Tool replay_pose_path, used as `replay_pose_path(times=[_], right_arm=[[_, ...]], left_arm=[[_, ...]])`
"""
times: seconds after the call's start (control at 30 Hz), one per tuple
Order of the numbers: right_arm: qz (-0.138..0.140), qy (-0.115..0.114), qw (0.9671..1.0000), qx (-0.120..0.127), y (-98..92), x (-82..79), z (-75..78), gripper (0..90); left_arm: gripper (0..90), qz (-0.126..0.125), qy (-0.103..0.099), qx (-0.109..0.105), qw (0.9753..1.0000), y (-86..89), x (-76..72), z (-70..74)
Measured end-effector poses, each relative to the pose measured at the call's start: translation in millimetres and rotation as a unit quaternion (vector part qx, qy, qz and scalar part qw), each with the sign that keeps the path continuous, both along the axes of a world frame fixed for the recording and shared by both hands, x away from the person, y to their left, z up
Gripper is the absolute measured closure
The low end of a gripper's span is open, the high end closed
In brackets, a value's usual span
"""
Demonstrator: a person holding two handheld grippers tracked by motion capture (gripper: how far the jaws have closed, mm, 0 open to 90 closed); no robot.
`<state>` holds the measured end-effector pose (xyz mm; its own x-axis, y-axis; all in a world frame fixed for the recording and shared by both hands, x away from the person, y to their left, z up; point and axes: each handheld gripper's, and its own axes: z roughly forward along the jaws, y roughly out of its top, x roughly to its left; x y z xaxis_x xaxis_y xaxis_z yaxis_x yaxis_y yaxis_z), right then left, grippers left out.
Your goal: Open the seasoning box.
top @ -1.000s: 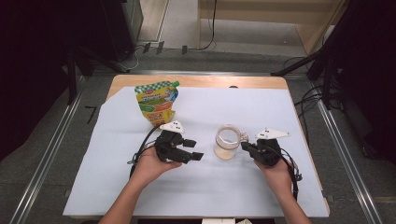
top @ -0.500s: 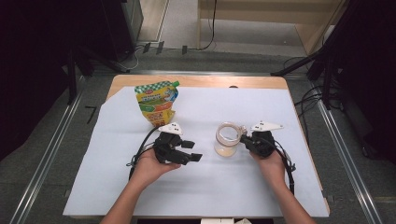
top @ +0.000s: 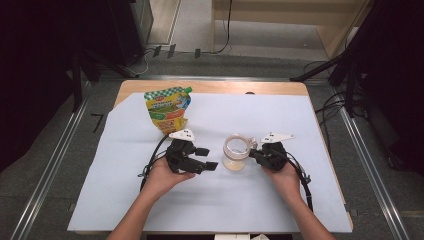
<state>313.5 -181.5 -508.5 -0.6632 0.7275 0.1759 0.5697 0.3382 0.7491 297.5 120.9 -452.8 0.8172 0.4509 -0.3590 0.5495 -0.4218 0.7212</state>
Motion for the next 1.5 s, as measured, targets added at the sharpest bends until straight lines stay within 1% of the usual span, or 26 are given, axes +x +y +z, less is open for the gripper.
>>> replay_pose_path(times=[0.1, 0.17, 0.23, 0.27, 0.3, 0.33, 0.43, 0.5, 0.53, 0.6, 0.63, 0.7, 0.8, 0.83, 0.93, 1.03, 1.1, 1.17, 1.2, 1.23, 1.3, 1.33, 1.43, 1.47, 1.5], right_arm=[[0.013, 0.004, 0.9999, 0.000, 5.4, -3.7, 0.2, 90.0], [0.023, 0.001, 0.9997, -0.006, 10.2, -6.9, 0.8, 90.0], [0.022, -0.004, 0.9996, -0.017, 13.7, -10.0, 2.2, 90.0], [0.024, -0.007, 0.9995, -0.018, 13.6, -9.9, 2.6, 90.0], [0.026, -0.007, 0.9995, -0.016, 12.6, -10.1, 3.6, 90.0], [0.027, -0.008, 0.9996, -0.010, 11.1, -10.3, 5.2, 90.0], [0.029, -0.008, 0.9995, -0.003, 8.3, -11.7, 9.7, 90.0], [0.028, -0.008, 0.9996, -0.001, 6.7, -12.5, 11.9, 90.0], [0.028, -0.008, 0.9996, 0.000, 5.5, -12.7, 13.1, 90.0], [0.029, -0.008, 0.9995, 0.000, 2.5, -12.4, 15.5, 90.0], [0.032, -0.007, 0.9994, 0.004, 0.8, -12.1, 16.7, 90.0], [0.033, -0.008, 0.9994, 0.006, -1.1, -13.0, 19.0, 90.0], [0.037, -0.001, 0.9993, 0.000, -2.4, -12.5, 23.4, 90.0], [0.038, 0.000, 0.9993, 0.003, -2.8, -12.8, 24.8, 90.0], [0.039, 0.002, 0.9992, 0.004, -6.2, -14.3, 29.8, 90.0], [0.033, -0.002, 0.9994, 0.005, -11.0, -15.8, 34.0, 90.0], [0.029, -0.003, 0.9996, 0.005, -14.9, -15.6, 37.0, 90.0], [0.027, -0.004, 0.9996, 0.005, -17.4, -14.4, 37.6, 90.0], [0.024, -0.004, 0.9997, 0.003, -18.9, -13.1, 37.0, 90.0], [0.022, -0.002, 0.9998, 0.003, -19.5, -12.1, 36.4, 90.0], [0.017, 0.002, 0.9998, 0.005, -20.5, -9.1, 35.1, 90.0], [0.016, 0.000, 0.9999, 0.002, -20.4, -7.9, 34.6, 90.0], [0.011, -0.001, 0.9999, 0.000, -18.8, -3.6, 31.3, 90.0], [0.009, -0.001, 1.0000, 0.001, -18.2, -1.6, 29.5, 90.0], [0.006, 0.000, 1.0000, 0.002, -17.6, 0.6, 27.6, 90.0]], left_arm=[[32.5, -0.001, -0.005, 0.002, 1.0000, -3.0, 3.5, 2.0], [30.5, -0.003, -0.006, 0.004, 1.0000, -5.4, 7.0, 3.1], [29.5, -0.008, -0.005, 0.004, 1.0000, -6.9, 9.6, 2.6], [29.5, -0.009, -0.005, 0.009, 0.9999, -8.1, 10.5, 2.0], [29.5, -0.012, -0.009, 0.017, 0.9997, -9.2, 11.4, 1.6], [29.3, -0.013, -0.009, 0.016, 0.9997, -9.7, 12.4, 1.3], [28.3, -0.018, -0.006, 0.012, 0.9998, -10.1, 16.0, 2.2], [28.5, -0.036, -0.003, 0.009, 0.9993, -10.1, 19.2, 3.2], [28.8, -0.041, -0.006, 0.007, 0.9991, -10.4, 20.1, 3.8], [30.2, -0.047, -0.006, 0.013, 0.9988, -12.1, 23.2, 5.3], [30.2, -0.052, -0.010, 0.017, 0.9985, -12.7, 25.0, 6.7], [30.1, -0.056, -0.013, 0.017, 0.9982, -14.3, 27.8, 9.4], [28.2, -0.068, -0.006, 0.017, 0.9975, -18.3, 34.6, 9.8], [27.2, -0.074, -0.003, 0.021, 0.9970, -20.4, 37.4, 8.9], [24.6, -0.088, -0.013, 0.010, 0.9959, -24.4, 39.2, 5.9], [22.8, -0.096, -0.022, 0.019, 0.9949, -27.2, 38.9, 3.1], [22.8, -0.096, -0.033, 0.028, 0.9944, -30.3, 36.7, 2.3], [20.8, -0.093, -0.044, 0.039, 0.9939, -34.2, 34.4, 1.4], [19.7, -0.093, -0.047, 0.042, 0.9937, -35.4, 33.8, 0.9], [18.9, -0.091, -0.052, 0.045, 0.9935, -37.1, 33.3, 0.0], [17.2, -0.086, -0.055, 0.044, 0.9938, -39.7, 32.4, -1.6], [16.2, -0.084, -0.057, 0.046, 0.9937, -41.3, 31.8, -2.6], [13.8, -0.080, -0.068, 0.057, 0.9928, -48.1, 29.7, -6.6], [12.9, -0.081, -0.074, 0.062, 0.9921, -50.0, 29.6, -7.6], [12.0, -0.075, -0.073, 0.059, 0.9927, -52.2, 29.0, -8.7]])
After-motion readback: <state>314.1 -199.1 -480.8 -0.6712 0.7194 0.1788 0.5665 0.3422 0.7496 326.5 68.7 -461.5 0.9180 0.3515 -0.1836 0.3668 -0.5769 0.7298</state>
